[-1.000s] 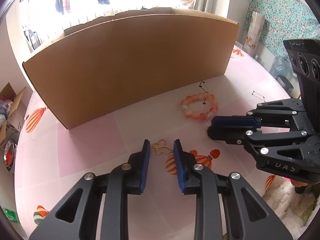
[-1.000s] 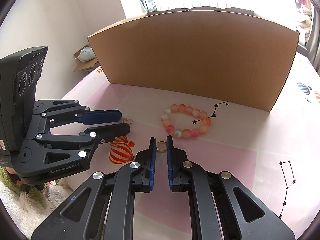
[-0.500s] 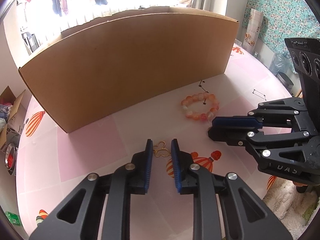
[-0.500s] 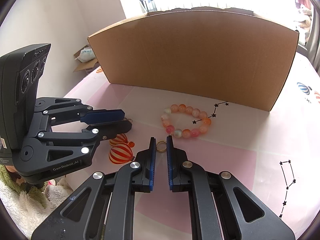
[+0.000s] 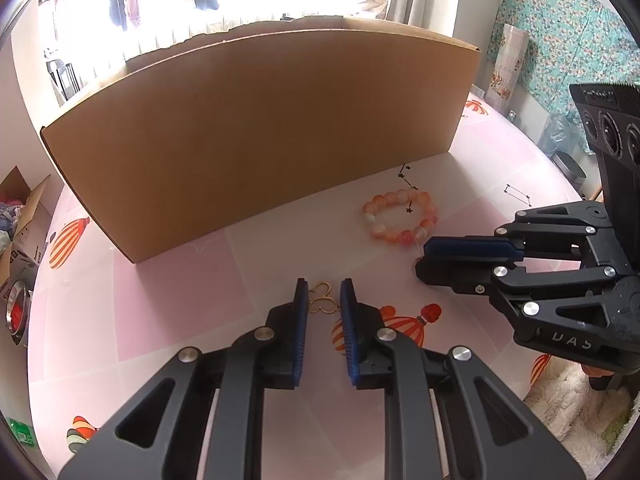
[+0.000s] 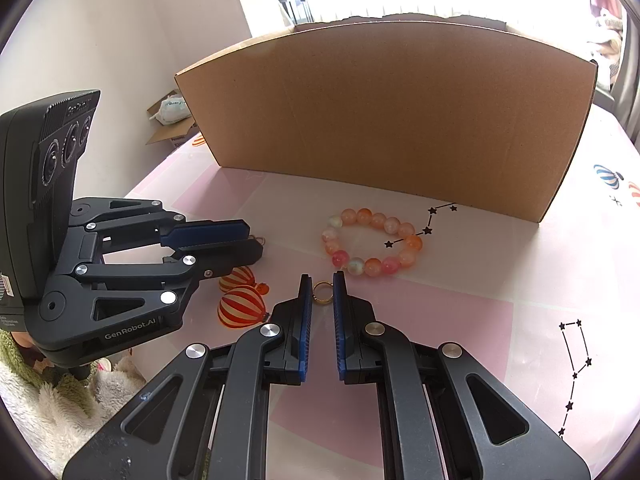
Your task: Organize jewelry
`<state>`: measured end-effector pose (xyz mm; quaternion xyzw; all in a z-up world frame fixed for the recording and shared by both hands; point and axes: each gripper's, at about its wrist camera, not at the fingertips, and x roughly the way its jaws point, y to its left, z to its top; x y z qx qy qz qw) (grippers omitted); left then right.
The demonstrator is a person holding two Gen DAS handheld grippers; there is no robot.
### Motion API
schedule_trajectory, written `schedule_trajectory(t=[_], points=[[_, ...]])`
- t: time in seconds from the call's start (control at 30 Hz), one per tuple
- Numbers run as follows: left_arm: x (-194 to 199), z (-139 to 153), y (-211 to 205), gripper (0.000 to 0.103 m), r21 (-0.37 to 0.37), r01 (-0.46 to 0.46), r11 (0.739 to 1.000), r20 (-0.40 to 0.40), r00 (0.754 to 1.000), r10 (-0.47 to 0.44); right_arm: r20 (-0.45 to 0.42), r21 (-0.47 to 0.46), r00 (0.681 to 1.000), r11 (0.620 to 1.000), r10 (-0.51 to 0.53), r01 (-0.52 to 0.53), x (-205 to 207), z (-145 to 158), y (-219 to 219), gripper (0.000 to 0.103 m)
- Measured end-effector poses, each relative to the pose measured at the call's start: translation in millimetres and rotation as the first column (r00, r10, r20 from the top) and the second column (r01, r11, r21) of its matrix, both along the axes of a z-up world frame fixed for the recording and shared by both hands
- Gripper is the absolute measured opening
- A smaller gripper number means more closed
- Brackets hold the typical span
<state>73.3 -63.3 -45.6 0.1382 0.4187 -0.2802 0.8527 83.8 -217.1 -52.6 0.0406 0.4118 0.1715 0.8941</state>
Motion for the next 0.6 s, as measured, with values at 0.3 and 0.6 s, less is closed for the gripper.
schedule_trajectory(t=[0.3, 0.6], points=[[4, -1, 8, 0.015, -0.033, -0.018, 0.999, -0.017, 1.000, 0.018, 0.000, 0.000, 1.000, 1.000, 0.001, -0.001, 0, 0, -1, 0.008], [4, 6, 19, 0.015, -0.053, -0.043, 0.998, -0.007, 0.999, 0.043, 0.008, 0.019, 1.000, 1.000, 0.004, -0.004, -1, 4, -4, 0.009]])
